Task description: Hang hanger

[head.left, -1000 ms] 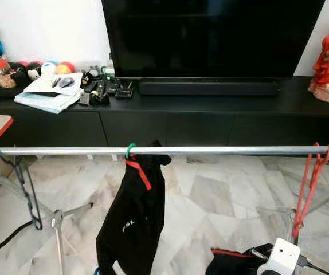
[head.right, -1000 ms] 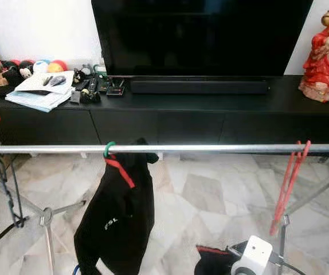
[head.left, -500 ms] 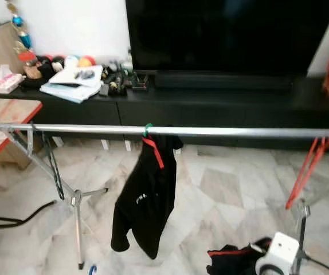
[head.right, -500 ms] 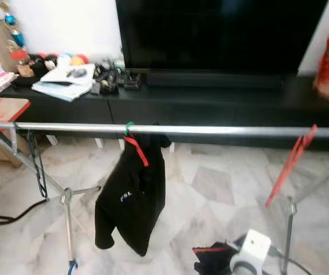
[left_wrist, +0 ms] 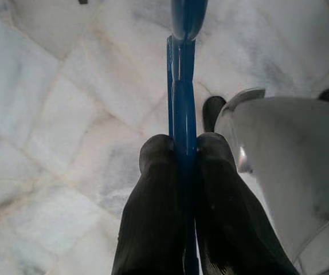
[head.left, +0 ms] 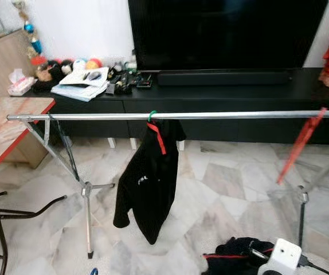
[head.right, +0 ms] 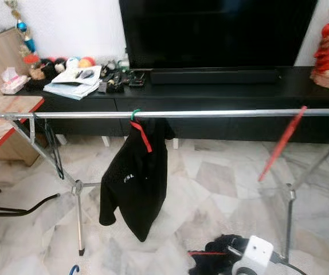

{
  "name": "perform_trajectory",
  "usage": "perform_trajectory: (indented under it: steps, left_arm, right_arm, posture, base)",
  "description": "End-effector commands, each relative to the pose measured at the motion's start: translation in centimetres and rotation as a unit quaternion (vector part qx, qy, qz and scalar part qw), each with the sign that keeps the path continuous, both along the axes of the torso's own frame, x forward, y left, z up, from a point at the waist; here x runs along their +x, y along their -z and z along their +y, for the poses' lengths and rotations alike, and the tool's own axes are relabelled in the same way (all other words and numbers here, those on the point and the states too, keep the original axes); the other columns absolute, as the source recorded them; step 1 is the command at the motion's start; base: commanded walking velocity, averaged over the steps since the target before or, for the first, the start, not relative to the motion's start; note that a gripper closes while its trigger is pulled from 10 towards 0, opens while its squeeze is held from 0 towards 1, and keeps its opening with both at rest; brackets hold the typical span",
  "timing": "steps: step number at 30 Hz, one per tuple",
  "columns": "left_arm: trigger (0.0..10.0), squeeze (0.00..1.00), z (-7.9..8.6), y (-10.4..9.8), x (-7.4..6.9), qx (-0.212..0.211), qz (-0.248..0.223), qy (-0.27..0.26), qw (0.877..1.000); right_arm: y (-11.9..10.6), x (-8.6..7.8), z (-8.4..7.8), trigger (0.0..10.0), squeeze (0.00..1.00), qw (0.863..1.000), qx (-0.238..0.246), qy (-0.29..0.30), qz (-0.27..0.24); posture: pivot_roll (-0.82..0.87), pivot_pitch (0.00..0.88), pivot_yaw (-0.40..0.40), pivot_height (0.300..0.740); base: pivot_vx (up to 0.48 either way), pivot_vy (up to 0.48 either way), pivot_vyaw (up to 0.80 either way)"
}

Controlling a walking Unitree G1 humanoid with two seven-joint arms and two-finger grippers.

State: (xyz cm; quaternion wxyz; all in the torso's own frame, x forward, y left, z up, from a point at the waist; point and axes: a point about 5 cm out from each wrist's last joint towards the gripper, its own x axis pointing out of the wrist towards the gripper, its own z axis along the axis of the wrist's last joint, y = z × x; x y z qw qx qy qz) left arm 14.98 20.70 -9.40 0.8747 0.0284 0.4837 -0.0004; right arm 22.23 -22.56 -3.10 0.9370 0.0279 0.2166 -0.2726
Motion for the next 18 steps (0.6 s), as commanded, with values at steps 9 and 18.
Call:
perform_trajectory:
  steps: [9, 18]
  left_arm:
    - [10.0, 0.0, 1.5, 0.5, -2.2, 0.009, 0.028, -0.017, 0.999]
    - [10.0, 0.0, 1.4, 0.6, -2.4, 0.009, 0.03, -0.018, 0.999]
  right_arm:
    - [-0.1, 0.4, 0.8, 10.0, 0.0, 1.0, 0.016, -0.008, -0.01]
    - [-0.2, 0.5, 0.9, 10.0, 0.0, 1.0, 0.013, -0.014, -0.01]
  posture:
    - [0.05, 0.044, 0.053, 0.74]
    - [0.05, 0.044, 0.05, 0.74]
  base:
    - [-0.314, 0.0, -0.36]
    - [-0.322, 0.0, -0.25]
